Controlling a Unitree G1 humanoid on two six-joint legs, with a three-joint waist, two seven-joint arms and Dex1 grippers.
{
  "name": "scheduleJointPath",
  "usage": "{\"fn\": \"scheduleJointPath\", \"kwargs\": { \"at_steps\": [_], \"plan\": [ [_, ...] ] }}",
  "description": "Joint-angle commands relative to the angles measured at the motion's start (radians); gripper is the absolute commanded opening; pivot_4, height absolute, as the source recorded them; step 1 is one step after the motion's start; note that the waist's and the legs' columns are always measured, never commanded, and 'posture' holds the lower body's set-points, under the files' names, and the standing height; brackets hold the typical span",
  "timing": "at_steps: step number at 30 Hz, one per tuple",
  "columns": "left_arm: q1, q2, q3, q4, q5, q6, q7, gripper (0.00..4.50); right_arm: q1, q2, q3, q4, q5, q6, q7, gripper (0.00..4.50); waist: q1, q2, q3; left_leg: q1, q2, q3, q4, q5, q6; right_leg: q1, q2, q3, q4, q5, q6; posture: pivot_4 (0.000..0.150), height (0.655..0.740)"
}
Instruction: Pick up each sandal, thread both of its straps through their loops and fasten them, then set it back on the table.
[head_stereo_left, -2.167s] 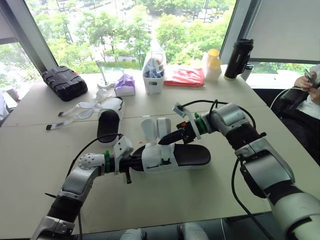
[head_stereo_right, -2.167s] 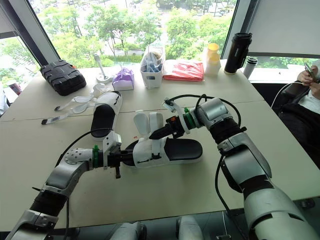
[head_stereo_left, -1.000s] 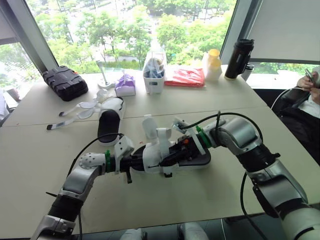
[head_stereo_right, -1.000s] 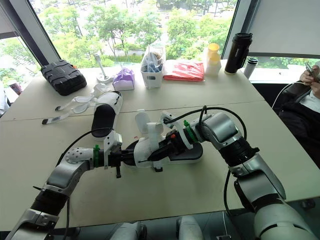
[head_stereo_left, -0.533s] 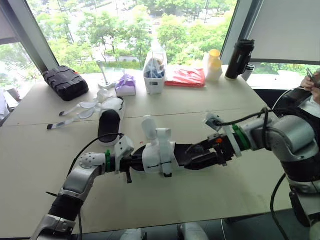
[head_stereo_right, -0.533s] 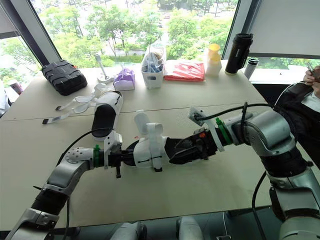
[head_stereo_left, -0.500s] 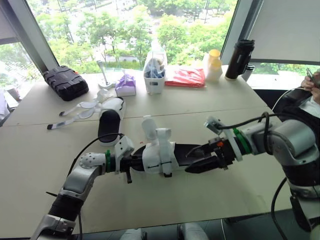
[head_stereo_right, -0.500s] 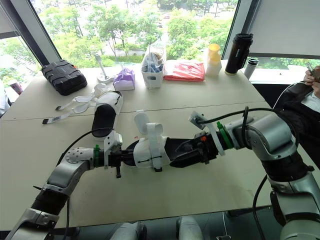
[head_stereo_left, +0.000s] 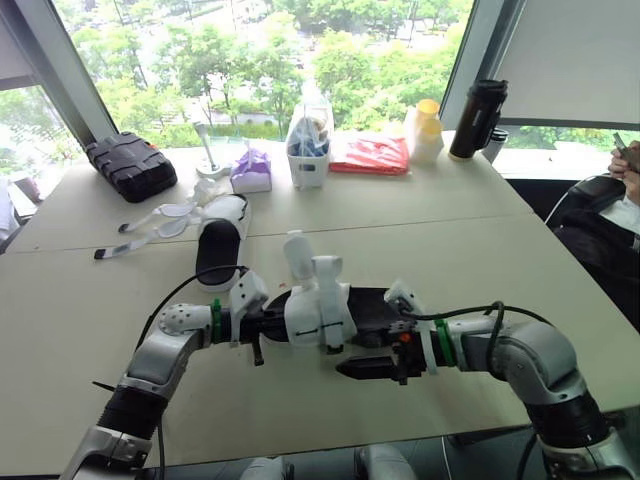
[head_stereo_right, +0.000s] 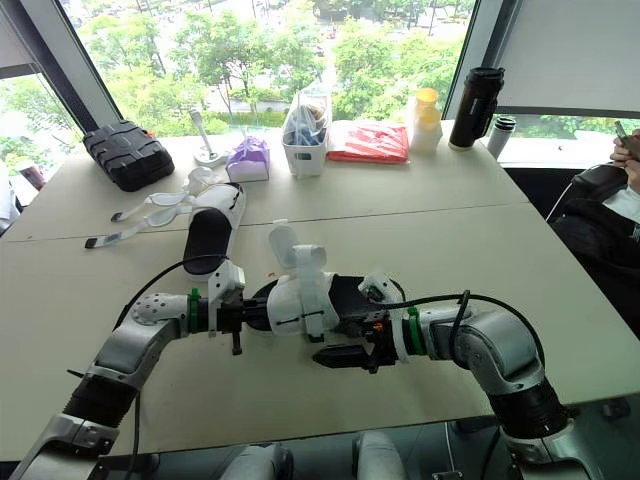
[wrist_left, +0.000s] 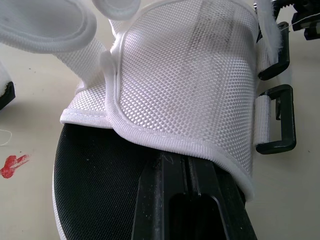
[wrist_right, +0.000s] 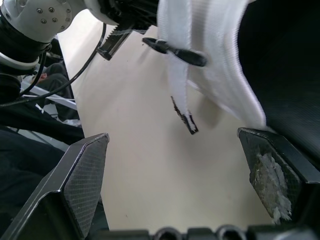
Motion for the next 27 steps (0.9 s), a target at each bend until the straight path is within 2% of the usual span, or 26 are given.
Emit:
{"fn": "scheduleJointPath", "kwargs": {
  "at_steps": [1,9,13,18,24,27],
  "plan": [
    [0.012,0.001,-0.028,0.004,0.019,0.018,-0.001,0.0,-0.012,0.034,-0.016,-0.041,0.024,-0.017,-0.035,4.45,-0.001,0.0,0.0,0.0,0.0,0.0,0.0,0.0,0.0,0.0,0.0,0.0,0.0,0.0,0.0,0.15,0.74],
    [0.018,0.001,-0.026,-0.008,0.014,0.027,0.003,0.0,-0.052,0.11,-0.016,-0.05,0.062,0.022,-0.105,4.45,-0.001,0.0,0.0,0.0,0.001,0.0,0.0,0.0,0.0,0.0,0.001,0.0,0.0,0.0,0.0,0.15,0.74],
    [0.02,0.0,-0.026,-0.012,0.013,0.029,0.005,0.0,-0.069,0.106,0.003,-0.047,0.081,0.047,-0.113,2.66,-0.001,0.0,0.0,0.0,0.001,0.0,0.0,0.0,0.0,0.0,0.001,0.0,0.0,0.0,0.0,0.15,0.74],
    [0.025,0.0,-0.029,-0.019,0.014,0.03,0.007,0.0,-0.069,0.074,0.031,-0.049,0.087,0.069,-0.096,0.05,-0.001,0.0,0.0,0.0,0.001,0.0,-0.001,0.0,0.0,0.0,0.001,0.0,-0.001,0.0,0.0,0.15,0.74],
    [0.029,0.0,-0.032,-0.024,0.017,0.028,0.009,0.0,-0.076,-0.015,0.07,-0.064,0.139,0.141,-0.034,0.05,-0.001,0.0,0.0,0.0,0.001,0.0,-0.001,0.0,0.0,0.0,0.001,0.0,-0.001,0.0,0.0,0.15,0.74],
    [0.024,0.005,-0.033,-0.026,0.021,0.032,0.007,0.0,-0.062,-0.119,0.133,-0.117,0.174,0.151,0.073,0.05,0.0,0.0,0.0,0.0,0.001,0.0,-0.001,0.0,0.0,0.0,0.001,0.0,-0.001,0.0,0.0,0.15,0.74]
  ]
}}
